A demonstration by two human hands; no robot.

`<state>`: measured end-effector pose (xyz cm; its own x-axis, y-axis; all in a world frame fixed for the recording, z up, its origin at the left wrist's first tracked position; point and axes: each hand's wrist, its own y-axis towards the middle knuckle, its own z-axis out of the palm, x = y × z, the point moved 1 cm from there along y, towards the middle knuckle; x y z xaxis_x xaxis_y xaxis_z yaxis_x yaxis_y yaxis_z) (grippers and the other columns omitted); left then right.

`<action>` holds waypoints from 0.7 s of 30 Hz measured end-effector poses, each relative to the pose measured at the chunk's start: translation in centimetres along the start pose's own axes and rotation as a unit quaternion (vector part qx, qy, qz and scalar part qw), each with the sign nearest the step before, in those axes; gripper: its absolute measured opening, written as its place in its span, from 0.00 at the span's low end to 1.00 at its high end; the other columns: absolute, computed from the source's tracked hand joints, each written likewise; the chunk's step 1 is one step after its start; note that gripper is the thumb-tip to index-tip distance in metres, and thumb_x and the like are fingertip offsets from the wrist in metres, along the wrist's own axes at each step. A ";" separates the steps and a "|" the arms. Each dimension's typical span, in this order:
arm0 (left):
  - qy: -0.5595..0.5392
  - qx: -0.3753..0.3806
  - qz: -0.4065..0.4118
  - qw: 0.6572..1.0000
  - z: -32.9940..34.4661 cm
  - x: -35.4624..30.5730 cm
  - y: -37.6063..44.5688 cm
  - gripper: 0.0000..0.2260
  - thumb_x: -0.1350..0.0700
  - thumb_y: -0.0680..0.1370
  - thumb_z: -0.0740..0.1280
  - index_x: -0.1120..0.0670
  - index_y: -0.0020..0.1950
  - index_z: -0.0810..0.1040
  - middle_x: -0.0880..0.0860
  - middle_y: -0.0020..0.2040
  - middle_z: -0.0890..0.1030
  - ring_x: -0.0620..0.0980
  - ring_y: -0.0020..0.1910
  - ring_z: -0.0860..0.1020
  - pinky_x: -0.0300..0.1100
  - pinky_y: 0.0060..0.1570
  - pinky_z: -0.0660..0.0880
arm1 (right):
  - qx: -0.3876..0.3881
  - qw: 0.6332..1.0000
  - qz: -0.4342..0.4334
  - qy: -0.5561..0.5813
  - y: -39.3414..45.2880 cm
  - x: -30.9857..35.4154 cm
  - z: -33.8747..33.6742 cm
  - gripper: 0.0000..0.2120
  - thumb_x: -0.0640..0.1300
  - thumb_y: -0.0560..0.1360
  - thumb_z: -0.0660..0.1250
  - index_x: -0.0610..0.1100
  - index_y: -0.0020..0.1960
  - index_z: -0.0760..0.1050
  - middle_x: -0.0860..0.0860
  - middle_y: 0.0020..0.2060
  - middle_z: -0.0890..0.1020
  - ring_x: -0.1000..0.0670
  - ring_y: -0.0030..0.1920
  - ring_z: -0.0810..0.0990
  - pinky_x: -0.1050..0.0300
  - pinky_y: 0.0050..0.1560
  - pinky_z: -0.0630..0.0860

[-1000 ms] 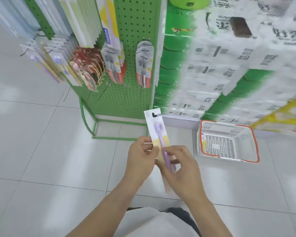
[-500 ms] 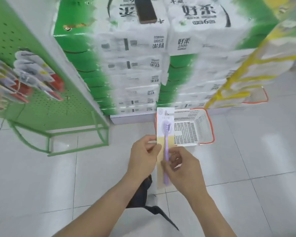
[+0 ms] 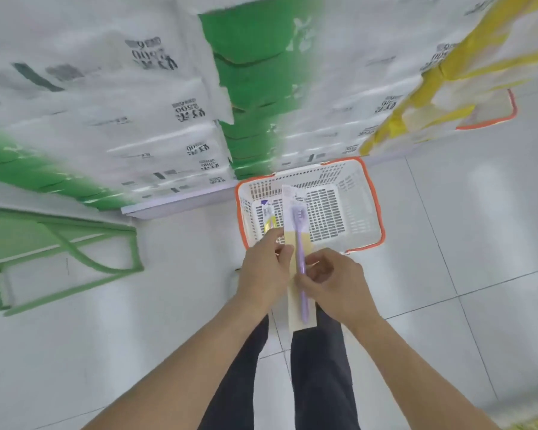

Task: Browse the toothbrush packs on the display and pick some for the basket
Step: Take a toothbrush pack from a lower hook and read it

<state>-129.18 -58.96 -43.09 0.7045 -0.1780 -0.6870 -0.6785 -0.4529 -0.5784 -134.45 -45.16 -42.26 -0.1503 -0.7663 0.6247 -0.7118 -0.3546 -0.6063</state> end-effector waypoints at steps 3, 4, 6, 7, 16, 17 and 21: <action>0.042 -0.001 -0.013 0.999 4.8 4.9 6.8 0.16 0.50 0.84 0.61 0.49 0.72 0.71 0.51 0.57 0.82 0.52 0.54 0.80 0.45 0.54 0.77 | 0.013 1.000 0.013 -0.006 9.0 -5.7 2.3 0.08 0.46 0.70 0.77 0.51 0.48 0.81 0.57 0.36 0.83 0.60 0.36 0.81 0.73 0.36 0.72; 0.064 0.005 -0.020 0.998 6.4 7.2 8.9 0.17 0.50 0.84 0.60 0.50 0.73 0.71 0.52 0.57 0.82 0.53 0.55 0.80 0.45 0.54 0.77 | 0.017 1.000 0.023 -0.009 12.0 -7.8 3.6 0.08 0.45 0.71 0.77 0.50 0.48 0.81 0.56 0.37 0.83 0.58 0.37 0.82 0.69 0.37 0.74; 0.120 0.027 -0.034 0.992 9.6 11.9 12.6 0.17 0.51 0.84 0.60 0.52 0.73 0.70 0.52 0.61 0.80 0.52 0.60 0.79 0.43 0.56 0.75 | 0.025 0.999 0.038 -0.024 18.2 -12.1 6.3 0.07 0.43 0.72 0.75 0.49 0.48 0.80 0.54 0.38 0.83 0.52 0.38 0.83 0.63 0.38 0.77; 0.156 0.040 -0.039 0.986 11.0 14.3 14.1 0.17 0.52 0.84 0.60 0.52 0.73 0.71 0.52 0.64 0.79 0.51 0.62 0.77 0.43 0.59 0.75 | 0.027 0.998 0.041 -0.035 21.2 -14.1 7.6 0.07 0.43 0.72 0.74 0.49 0.48 0.79 0.54 0.38 0.82 0.52 0.39 0.82 0.63 0.38 0.77; 0.289 0.072 -0.029 0.954 18.4 28.9 21.2 0.12 0.52 0.84 0.58 0.49 0.65 0.75 0.47 0.61 0.77 0.46 0.61 0.73 0.37 0.58 0.71 | 0.023 0.976 0.080 -0.202 41.1 -26.7 19.1 0.07 0.39 0.78 0.64 0.41 0.43 0.78 0.48 0.28 0.79 0.49 0.28 0.79 0.62 0.27 0.71; 0.289 0.070 -0.028 0.954 18.5 29.6 21.4 0.11 0.53 0.84 0.58 0.49 0.64 0.76 0.47 0.60 0.76 0.46 0.61 0.72 0.38 0.59 0.71 | 0.025 0.976 0.082 -0.199 41.9 -27.2 20.0 0.04 0.38 0.78 0.64 0.41 0.46 0.78 0.48 0.33 0.80 0.48 0.31 0.79 0.60 0.30 0.73; 0.308 0.087 -0.006 0.947 18.3 29.3 20.7 0.11 0.53 0.84 0.56 0.50 0.62 0.75 0.47 0.58 0.75 0.46 0.60 0.70 0.38 0.59 0.69 | 0.055 0.976 0.072 -0.199 40.8 -27.6 21.6 0.05 0.36 0.76 0.65 0.41 0.51 0.77 0.47 0.44 0.79 0.47 0.43 0.75 0.58 0.40 0.72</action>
<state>-126.36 -57.60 -83.24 0.6636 -0.6740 -0.3246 -0.6565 -0.3165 -0.6847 -144.49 -50.04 -94.88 0.0510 -0.9519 0.3021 -0.6215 -0.2670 -0.7365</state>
